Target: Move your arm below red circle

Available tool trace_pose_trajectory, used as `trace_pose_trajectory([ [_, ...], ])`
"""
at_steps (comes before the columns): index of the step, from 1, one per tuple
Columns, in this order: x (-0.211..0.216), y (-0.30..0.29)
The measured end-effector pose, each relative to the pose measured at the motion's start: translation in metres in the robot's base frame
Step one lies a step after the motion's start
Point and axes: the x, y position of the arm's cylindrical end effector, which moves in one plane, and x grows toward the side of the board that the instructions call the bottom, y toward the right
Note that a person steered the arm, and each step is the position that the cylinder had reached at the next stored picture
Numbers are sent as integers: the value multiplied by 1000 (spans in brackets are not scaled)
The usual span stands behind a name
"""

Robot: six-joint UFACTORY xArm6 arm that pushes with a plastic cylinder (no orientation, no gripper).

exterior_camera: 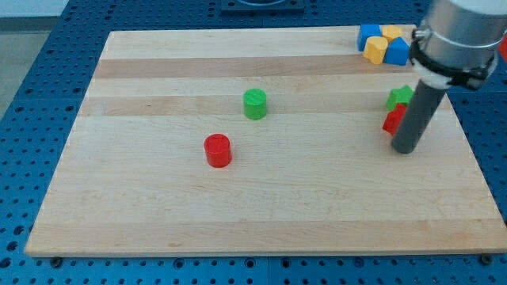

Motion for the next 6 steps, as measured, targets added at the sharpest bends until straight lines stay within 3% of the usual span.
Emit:
trace_pose_trajectory([
  [3,53,-181],
  [5,50,-284],
  [6,35,-302],
])
